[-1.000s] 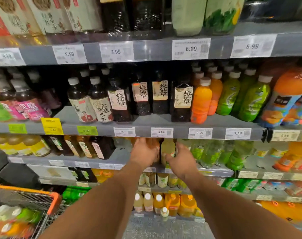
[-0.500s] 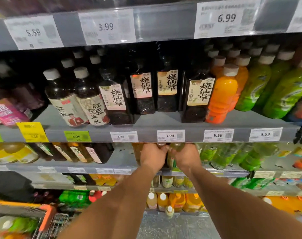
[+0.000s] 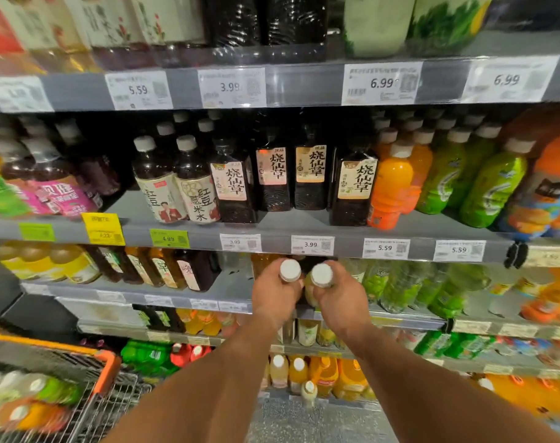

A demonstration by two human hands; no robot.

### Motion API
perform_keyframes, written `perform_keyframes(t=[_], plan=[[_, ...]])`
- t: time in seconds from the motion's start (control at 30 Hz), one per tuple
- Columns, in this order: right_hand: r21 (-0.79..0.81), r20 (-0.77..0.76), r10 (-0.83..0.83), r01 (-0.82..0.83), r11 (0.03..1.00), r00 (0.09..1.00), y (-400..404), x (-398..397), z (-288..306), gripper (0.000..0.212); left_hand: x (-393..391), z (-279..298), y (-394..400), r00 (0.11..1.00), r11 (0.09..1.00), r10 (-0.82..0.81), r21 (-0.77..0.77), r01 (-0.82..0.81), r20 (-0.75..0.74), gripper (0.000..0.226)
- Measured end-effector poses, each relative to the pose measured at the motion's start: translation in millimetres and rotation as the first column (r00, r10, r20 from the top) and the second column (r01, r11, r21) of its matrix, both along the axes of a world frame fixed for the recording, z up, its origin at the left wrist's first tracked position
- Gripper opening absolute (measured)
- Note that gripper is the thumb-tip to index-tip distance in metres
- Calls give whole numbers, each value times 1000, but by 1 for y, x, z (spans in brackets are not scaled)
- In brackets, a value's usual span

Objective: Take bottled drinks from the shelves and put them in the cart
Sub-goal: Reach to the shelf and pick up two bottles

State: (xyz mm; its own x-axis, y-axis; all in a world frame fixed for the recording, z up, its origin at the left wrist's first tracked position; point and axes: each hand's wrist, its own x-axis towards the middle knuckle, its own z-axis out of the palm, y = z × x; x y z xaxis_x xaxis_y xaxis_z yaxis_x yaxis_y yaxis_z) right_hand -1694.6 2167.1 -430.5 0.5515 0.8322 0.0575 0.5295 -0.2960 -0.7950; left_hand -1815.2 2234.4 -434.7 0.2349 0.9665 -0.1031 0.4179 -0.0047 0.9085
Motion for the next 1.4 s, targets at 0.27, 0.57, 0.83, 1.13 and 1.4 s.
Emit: perform_keyframes(t=[0.27, 0.57, 0.83, 1.13, 1.4], plan=[[37, 48, 134, -136, 990, 990, -56, -16, 57, 38, -35, 49, -65, 994, 995, 96, 18, -97, 49, 23], [83, 115, 455, -464, 882, 883, -82, -112, 116, 39, -152, 105, -129, 920, 915, 377, 194, -353, -108, 30], [79, 127, 676, -687, 723, 726, -74, -252, 141, 27, -291, 145, -166, 786, 785, 600, 297, -543, -151, 38], [58, 134, 808, -818, 572, 574, -58, -406, 147, 33, -440, 141, -180, 655, 658, 748, 235, -715, -103, 32], [13, 88, 863, -867, 499, 498, -42, -501, 115, 41, -526, 103, -184, 591, 594, 803, 166, -787, -70, 37]])
